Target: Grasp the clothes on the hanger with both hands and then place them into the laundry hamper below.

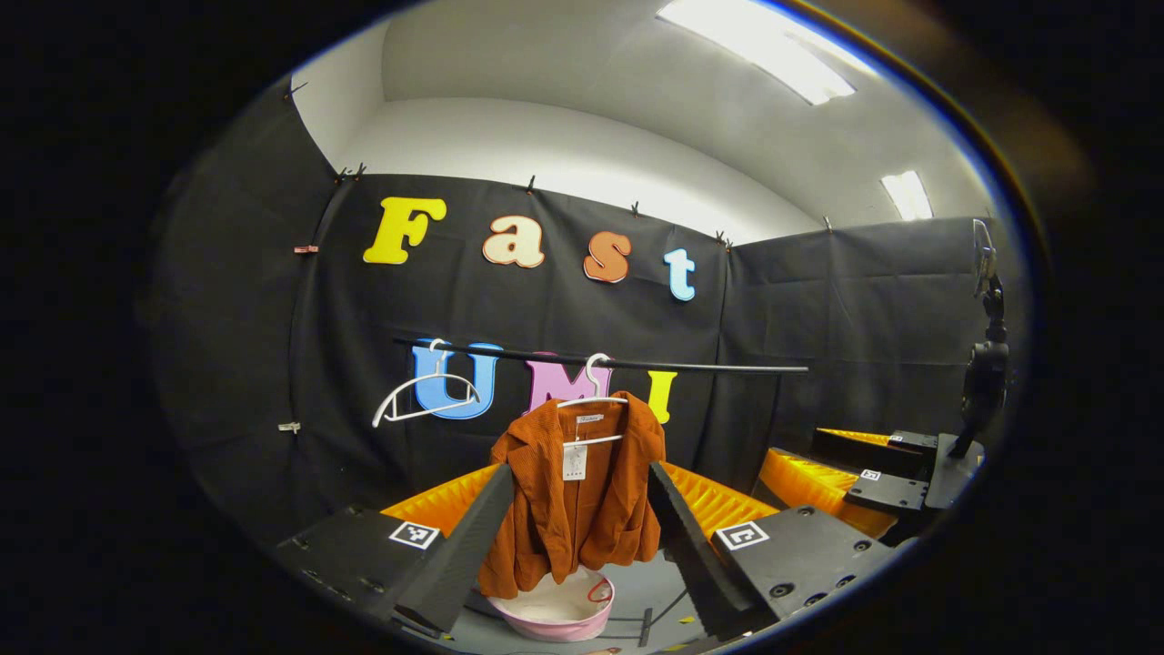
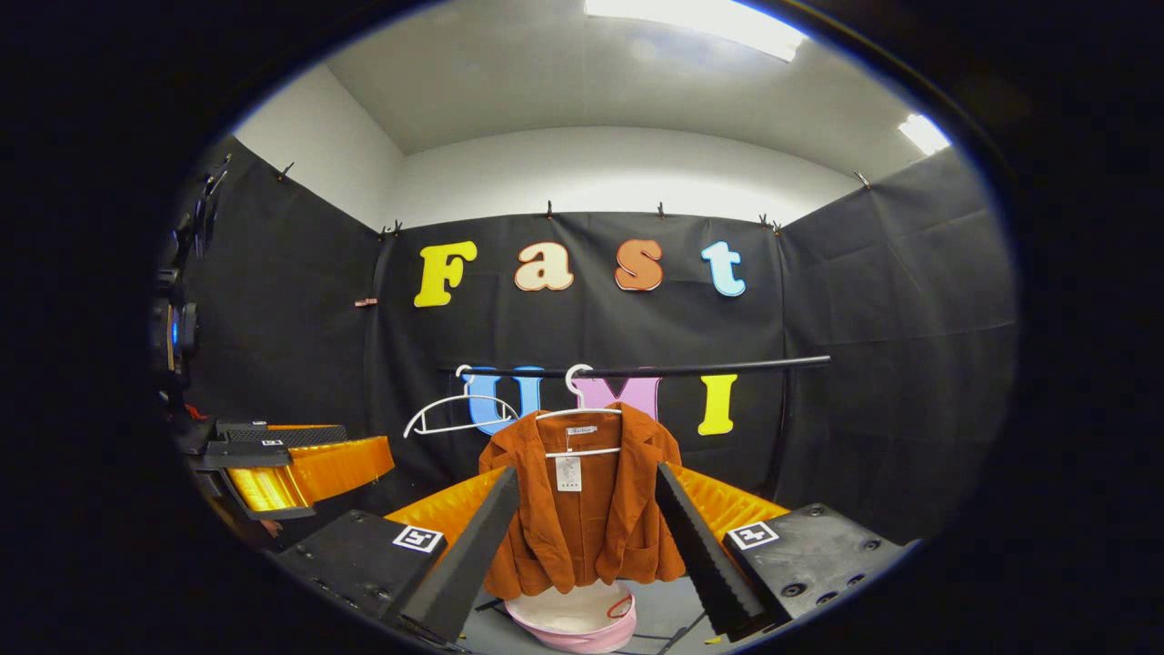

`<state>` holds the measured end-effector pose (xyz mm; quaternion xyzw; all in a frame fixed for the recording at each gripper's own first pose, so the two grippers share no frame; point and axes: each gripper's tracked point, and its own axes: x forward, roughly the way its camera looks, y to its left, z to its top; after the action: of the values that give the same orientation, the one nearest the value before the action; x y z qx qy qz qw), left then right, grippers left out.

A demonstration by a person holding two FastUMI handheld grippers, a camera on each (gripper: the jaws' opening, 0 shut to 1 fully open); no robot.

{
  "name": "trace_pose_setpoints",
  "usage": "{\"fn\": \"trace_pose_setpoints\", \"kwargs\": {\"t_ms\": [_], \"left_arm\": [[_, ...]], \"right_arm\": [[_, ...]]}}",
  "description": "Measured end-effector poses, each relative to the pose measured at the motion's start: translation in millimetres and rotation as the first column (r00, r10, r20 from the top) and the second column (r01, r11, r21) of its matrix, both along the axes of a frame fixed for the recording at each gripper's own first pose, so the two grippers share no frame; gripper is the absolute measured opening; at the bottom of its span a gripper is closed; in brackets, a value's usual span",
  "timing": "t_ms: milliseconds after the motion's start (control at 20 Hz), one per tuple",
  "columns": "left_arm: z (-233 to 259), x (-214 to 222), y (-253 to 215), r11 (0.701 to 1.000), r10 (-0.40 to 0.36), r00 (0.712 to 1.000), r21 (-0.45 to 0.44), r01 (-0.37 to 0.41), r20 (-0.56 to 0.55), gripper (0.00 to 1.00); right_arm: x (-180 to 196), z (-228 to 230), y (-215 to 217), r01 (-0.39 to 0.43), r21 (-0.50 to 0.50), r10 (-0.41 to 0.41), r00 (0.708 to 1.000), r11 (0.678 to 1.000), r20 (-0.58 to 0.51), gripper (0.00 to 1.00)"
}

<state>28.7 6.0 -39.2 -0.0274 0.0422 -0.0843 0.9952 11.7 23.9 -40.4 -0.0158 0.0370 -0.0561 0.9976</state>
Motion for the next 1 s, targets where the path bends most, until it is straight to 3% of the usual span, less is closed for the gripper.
{"fn": "trace_pose_setpoints", "kwargs": {"t_ms": [200, 450, 550, 850, 1000], "left_arm": [[-17.9, 36.0, -9.5, 1.000, -0.008, 1.000, 0.017, 0.008, 0.003, 0.94], [-39.2, 104.8, -24.4, 0.999, 0.024, 0.998, 0.026, -0.025, 0.050, 0.91], [-52.0, 132.8, -30.9, 0.999, 0.039, 0.998, 0.024, -0.040, 0.056, 0.94], [-85.3, 201.7, -35.4, 0.991, 0.131, 0.987, -0.001, -0.132, 0.093, 0.94], [-106.1, 225.4, -36.1, 0.986, 0.164, 0.983, -0.006, -0.164, 0.084, 0.94]], "right_arm": [[36.0, -16.6, -15.8, -0.002, 0.008, 0.002, 1.000, 1.000, -0.001, 0.99], [110.1, -41.1, -46.2, -0.039, 0.016, 0.039, 0.999, 0.999, 0.007, 0.98], [139.2, -51.5, -57.4, -0.060, 0.007, 0.060, 0.998, 0.998, 0.016, 0.98], [206.2, -87.3, -73.5, -0.141, 0.012, 0.140, 0.988, 0.990, 0.058, 0.98], [228.6, -116.5, -85.1, -0.144, 0.030, 0.143, 0.989, 0.989, 0.039, 0.98]]}}
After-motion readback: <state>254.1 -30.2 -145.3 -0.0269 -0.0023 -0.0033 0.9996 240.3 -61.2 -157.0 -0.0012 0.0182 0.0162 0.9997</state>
